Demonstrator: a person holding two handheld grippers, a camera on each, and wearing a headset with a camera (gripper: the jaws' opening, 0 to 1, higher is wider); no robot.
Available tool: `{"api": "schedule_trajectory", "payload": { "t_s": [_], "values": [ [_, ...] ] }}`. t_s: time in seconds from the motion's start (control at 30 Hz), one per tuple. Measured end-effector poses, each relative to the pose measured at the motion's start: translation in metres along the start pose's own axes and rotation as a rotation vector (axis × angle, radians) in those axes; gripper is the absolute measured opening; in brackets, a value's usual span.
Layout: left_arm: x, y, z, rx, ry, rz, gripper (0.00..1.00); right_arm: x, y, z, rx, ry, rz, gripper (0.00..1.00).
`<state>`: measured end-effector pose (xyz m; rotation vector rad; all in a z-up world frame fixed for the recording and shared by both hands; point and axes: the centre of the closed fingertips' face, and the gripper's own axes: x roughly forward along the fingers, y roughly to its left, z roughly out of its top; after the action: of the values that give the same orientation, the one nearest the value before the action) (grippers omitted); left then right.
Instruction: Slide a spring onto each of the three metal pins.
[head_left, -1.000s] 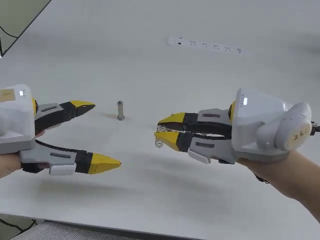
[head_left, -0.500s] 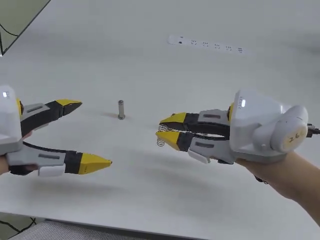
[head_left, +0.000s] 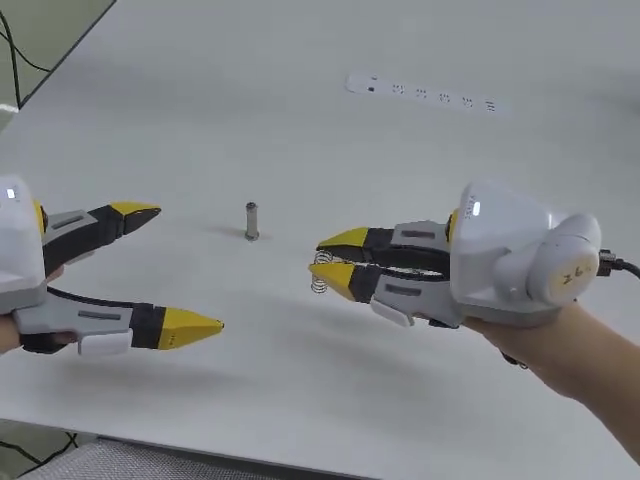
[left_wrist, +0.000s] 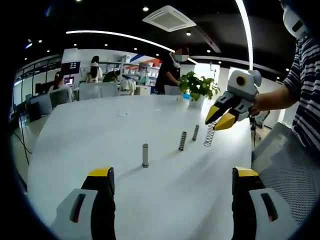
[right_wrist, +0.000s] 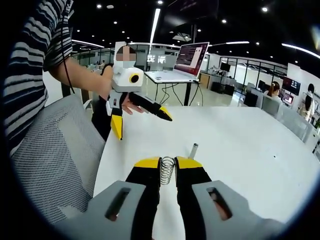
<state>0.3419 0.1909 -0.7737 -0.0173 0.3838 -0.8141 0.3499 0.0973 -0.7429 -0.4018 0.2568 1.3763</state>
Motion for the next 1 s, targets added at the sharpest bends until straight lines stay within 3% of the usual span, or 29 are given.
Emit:
{"api": "schedule_trajectory", "payload": {
  "t_s": [0.6,1.0],
  "values": [
    [-0.004,0.002,0.002,-0.004,-0.008,0.007,0.97,0.031,-0.022,0.018,-0.024,-0.017,0.006,0.12],
    [-0.005,0.0,0.001,-0.016,-0.017,0.008,0.97,0.052,-0.046,0.028,-0.011,-0.012,-0.044,0.12]
  ]
}}
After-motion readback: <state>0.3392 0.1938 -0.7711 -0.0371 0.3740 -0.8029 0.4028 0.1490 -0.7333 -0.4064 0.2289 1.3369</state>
